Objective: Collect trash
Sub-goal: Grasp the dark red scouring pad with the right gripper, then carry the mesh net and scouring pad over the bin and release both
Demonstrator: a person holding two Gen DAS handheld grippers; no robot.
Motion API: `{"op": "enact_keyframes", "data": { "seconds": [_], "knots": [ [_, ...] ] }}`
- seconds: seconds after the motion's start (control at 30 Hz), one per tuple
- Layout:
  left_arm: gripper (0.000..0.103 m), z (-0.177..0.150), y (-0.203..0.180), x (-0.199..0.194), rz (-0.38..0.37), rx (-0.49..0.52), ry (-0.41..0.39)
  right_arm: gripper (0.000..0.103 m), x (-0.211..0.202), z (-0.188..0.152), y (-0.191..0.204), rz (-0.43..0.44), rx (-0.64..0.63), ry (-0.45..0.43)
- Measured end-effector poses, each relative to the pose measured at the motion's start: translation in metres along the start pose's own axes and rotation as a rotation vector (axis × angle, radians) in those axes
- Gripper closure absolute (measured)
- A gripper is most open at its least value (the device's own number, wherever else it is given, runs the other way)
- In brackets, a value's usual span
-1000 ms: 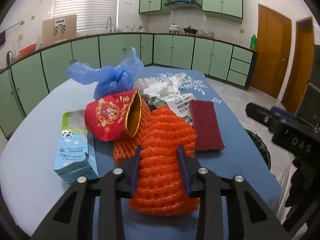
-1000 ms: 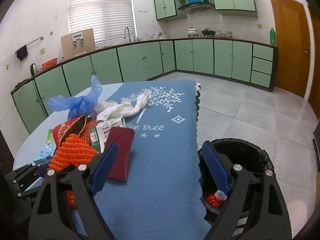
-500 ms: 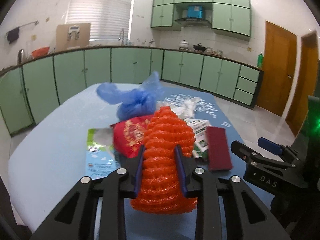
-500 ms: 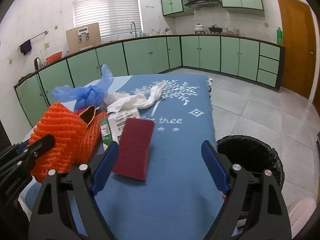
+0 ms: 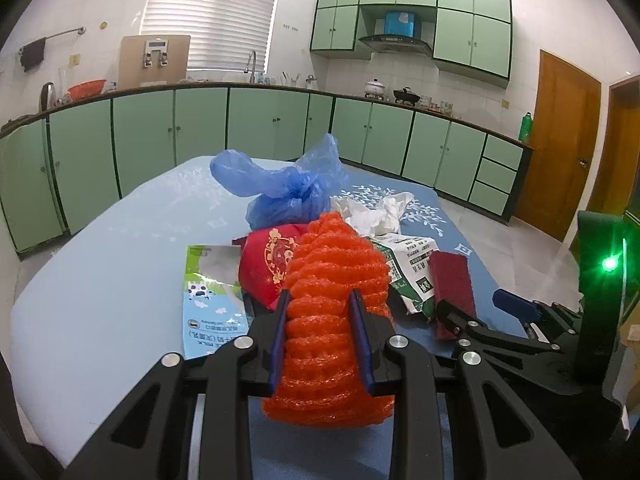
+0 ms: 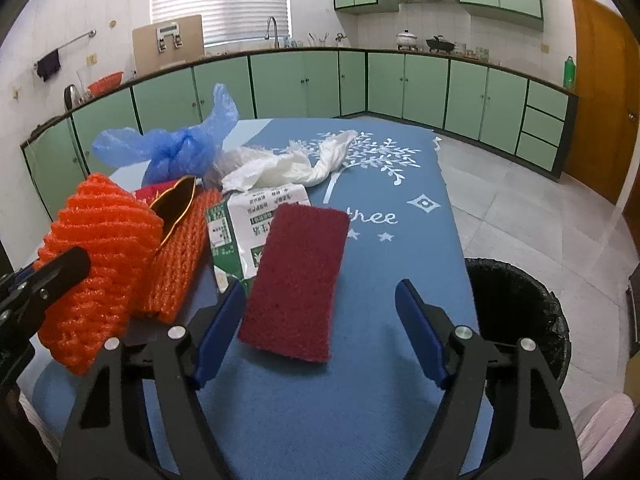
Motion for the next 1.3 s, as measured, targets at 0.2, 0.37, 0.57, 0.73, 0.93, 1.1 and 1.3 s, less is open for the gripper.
{"op": "enact_keyframes", "data": {
  "seconds": [0.2,0.37,0.57,0.73,0.93,1.1,1.3],
  "knots": [
    [0.074,0.001,0.0,0.002,-0.004,0.002,0.005,0.048,0.005,-0.001,0.005,0.048,-0.028,0.024],
    [0.074,0.001,-0.003,0.0,-0.006,0.01,-0.002,0.058,0.003,0.0,0.006,0.103,-0.025,0.016],
    [0.074,0.005,-0.01,-0.006,-0.019,0.024,-0.021,0.059,-0.015,0.005,-0.005,0.13,0.012,-0.024],
    [0.074,0.013,-0.024,-0.013,-0.045,0.038,-0.038,0.059,-0.034,0.011,-0.016,0.132,0.027,-0.06],
    [0.074,0.022,-0.041,-0.015,-0.081,0.056,-0.058,0.059,-0.054,0.02,-0.039,0.101,0.044,-0.106],
    [0.074,0.03,-0.064,-0.01,-0.124,0.082,-0.065,0.059,-0.067,0.026,-0.068,0.054,0.067,-0.136],
    [0.074,0.038,-0.097,0.002,-0.188,0.113,-0.069,0.059,-0.081,0.028,-0.11,-0.025,0.091,-0.165]
  ]
}}
Point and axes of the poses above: each gripper's, at about its wrist camera, not at the fingertips, and x roughly the way its jaws point, y to its left, z to its top, the point moved 2 cm from there along x, roughly the way its jaws point, and after that the axes turned 6 degrees about -x, right-handed, at the moved point
